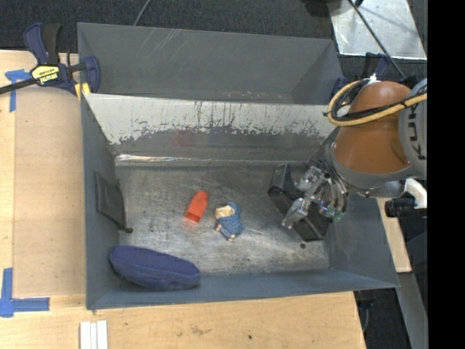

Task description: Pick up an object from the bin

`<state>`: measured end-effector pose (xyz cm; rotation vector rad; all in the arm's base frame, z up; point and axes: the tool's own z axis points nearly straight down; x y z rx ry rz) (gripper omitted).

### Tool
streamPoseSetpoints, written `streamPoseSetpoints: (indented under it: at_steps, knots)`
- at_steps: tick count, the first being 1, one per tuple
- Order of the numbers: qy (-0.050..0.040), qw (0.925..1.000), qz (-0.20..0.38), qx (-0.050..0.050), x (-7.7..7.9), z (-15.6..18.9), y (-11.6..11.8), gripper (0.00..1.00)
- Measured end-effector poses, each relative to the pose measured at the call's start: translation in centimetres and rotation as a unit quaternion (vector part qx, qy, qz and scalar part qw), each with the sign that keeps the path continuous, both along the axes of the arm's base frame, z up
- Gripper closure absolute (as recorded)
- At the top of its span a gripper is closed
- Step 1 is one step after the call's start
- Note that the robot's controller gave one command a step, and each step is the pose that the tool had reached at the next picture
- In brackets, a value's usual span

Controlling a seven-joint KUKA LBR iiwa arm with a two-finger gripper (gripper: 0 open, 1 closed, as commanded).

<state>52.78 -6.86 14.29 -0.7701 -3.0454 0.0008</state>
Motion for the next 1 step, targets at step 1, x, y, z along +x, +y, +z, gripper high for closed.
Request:
streamPoseSetpoints:
  at_steps: [1]
  knots:
    - [0.0002, 1.0, 0.001, 0.0, -0.08, 2.75, -0.06, 1.0]
